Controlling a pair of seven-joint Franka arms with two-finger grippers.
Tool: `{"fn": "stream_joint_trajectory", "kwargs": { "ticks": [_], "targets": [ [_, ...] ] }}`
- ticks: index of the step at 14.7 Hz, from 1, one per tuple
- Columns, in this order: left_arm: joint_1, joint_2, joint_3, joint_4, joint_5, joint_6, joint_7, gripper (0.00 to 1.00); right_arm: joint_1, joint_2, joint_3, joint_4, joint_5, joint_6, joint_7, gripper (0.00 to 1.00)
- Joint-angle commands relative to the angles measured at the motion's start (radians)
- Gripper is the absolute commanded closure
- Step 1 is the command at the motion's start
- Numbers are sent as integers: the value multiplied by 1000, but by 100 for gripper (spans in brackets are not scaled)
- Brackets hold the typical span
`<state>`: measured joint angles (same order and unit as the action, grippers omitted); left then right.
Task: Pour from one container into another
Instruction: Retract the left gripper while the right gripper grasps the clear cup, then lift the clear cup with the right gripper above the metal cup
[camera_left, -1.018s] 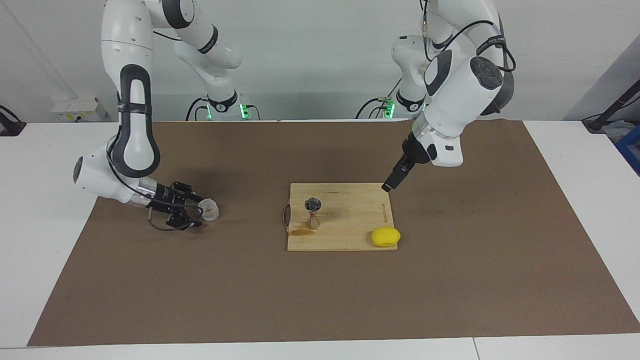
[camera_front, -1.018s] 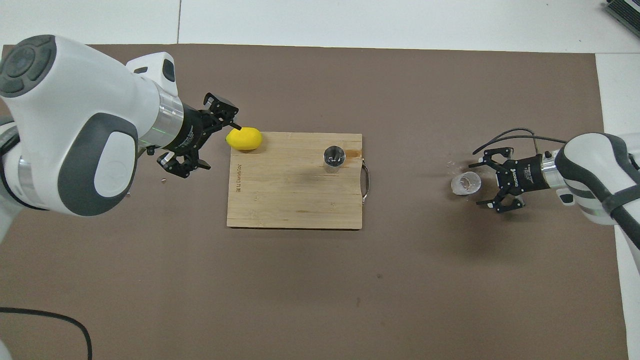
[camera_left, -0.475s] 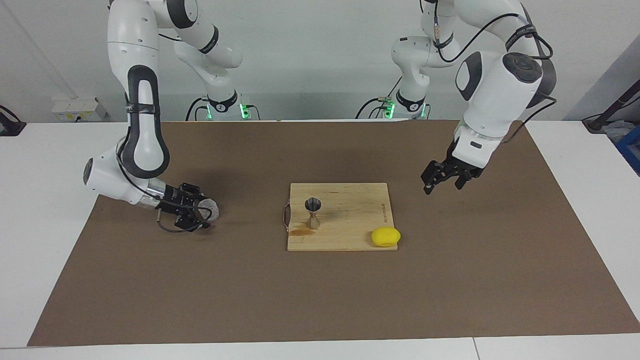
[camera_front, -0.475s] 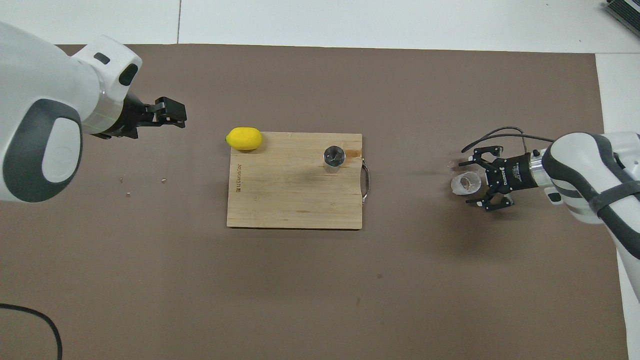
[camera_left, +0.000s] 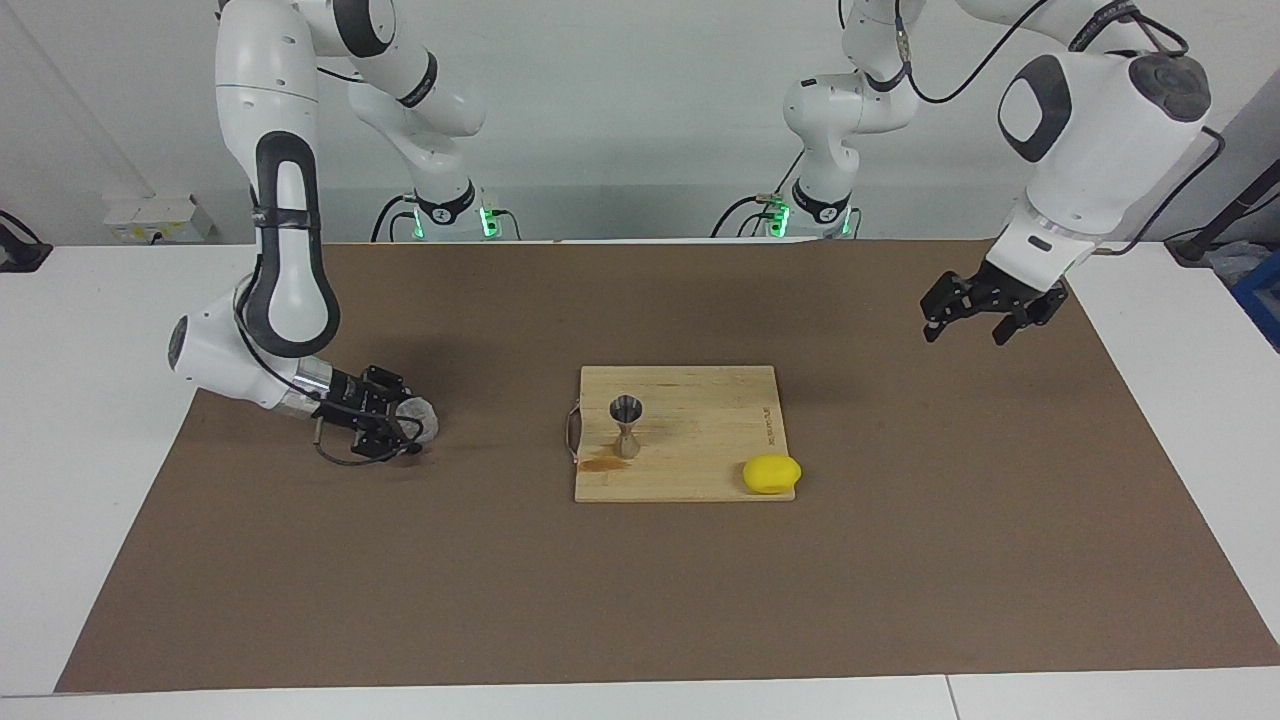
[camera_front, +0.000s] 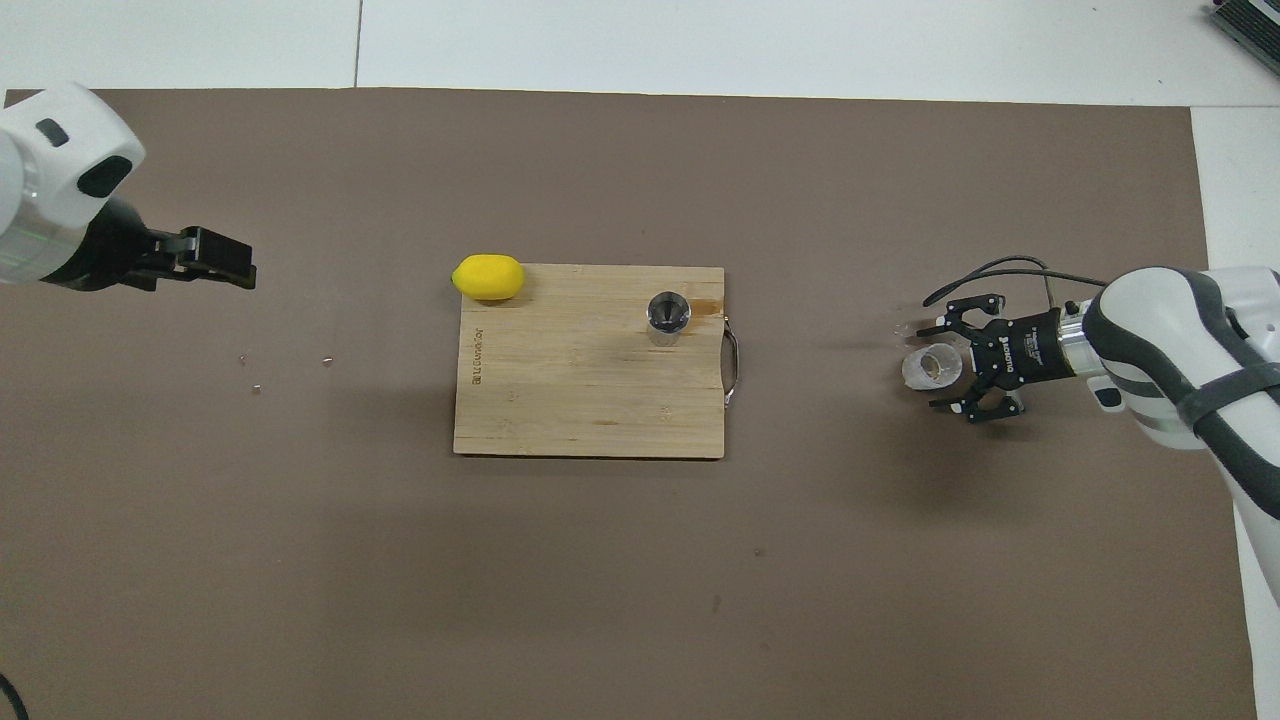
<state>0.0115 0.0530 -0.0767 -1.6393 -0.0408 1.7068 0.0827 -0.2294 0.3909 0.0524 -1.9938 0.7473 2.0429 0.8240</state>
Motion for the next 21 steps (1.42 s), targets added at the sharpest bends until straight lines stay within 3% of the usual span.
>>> {"fn": "stream_joint_trajectory", "kwargs": {
  "ticks": [1,3,7,10,13,15,21],
  "targets": [
    [4,-58,-14,1,53,-79,55,0,-2,-9,1,-16,56,16,26,76],
    [5,-73,-26,18,53,-125,51,0,-4,-12,3,-11,58,5,26,91],
    [21,-87,-29,65,39,-203,46,0,22,-47,7,19,46,14,113,100],
    [38,-104,-34,61,39,-217,48,0,100,-66,3,56,23,20,231,100],
    [82,-134,-84,55,39,-242,43,0,171,-64,7,134,-118,20,410,100],
    [81,-156,-91,9,39,-224,42,0,221,-63,4,173,-158,20,504,100],
    [45,-156,-81,9,39,-217,6,0,321,-37,7,295,-334,5,713,100]
  ]
}}
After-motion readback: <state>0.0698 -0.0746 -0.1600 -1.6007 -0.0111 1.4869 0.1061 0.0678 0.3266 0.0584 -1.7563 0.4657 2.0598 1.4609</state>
